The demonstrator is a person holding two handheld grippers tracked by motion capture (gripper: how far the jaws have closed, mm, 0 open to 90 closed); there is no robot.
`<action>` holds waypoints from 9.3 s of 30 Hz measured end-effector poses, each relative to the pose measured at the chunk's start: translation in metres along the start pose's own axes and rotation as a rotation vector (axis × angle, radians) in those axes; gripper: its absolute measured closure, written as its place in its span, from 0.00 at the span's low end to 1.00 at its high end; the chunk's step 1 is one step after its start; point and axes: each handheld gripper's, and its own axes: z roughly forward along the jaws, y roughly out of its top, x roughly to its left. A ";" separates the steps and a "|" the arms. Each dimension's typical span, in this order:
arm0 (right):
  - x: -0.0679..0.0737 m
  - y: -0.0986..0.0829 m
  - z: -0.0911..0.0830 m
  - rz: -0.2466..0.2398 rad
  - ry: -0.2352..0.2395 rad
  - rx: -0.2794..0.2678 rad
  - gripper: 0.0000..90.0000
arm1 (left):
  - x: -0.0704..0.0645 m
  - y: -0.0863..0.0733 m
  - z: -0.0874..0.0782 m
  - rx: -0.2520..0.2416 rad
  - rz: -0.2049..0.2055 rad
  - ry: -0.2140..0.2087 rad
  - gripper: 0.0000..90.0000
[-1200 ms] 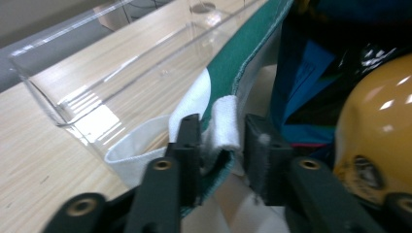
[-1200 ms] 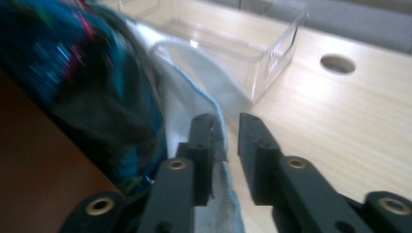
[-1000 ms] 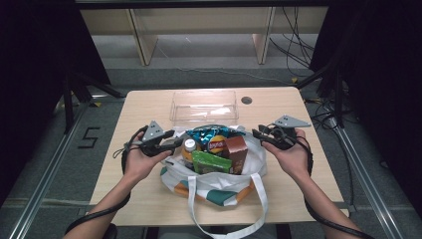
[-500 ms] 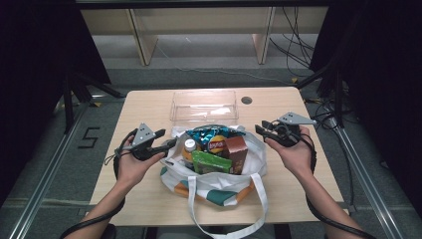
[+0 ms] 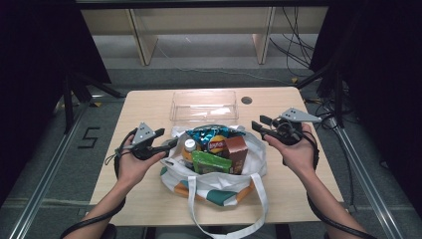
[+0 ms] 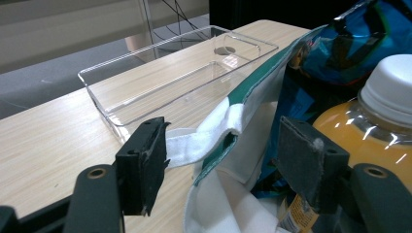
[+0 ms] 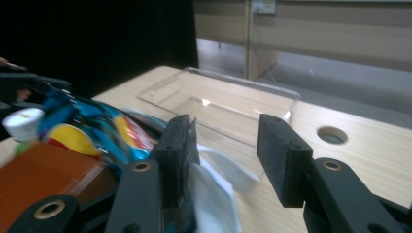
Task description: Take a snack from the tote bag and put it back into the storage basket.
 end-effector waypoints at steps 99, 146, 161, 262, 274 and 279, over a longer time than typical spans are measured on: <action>0.045 0.027 0.027 -0.098 0.161 -0.040 1.00 | 0.006 0.001 0.000 -0.029 -0.071 0.003 0.36; 0.052 0.077 0.017 -0.126 0.107 -0.227 1.00 | 0.006 0.003 -0.001 -0.028 -0.080 -0.001 0.35; 0.056 0.086 0.015 -0.112 0.099 -0.233 1.00 | 0.005 0.003 0.000 -0.036 -0.104 -0.003 0.35; 0.038 0.147 0.038 -0.101 0.005 -0.316 1.00 | 0.006 0.008 -0.003 -0.069 -0.096 -0.005 0.34; 0.030 0.146 0.052 -0.081 -0.018 -0.298 1.00 | 0.005 0.009 -0.003 -0.072 -0.097 -0.007 0.34; 0.026 0.144 0.058 -0.072 -0.026 -0.294 1.00 | 0.006 0.009 -0.004 -0.071 -0.089 -0.006 0.34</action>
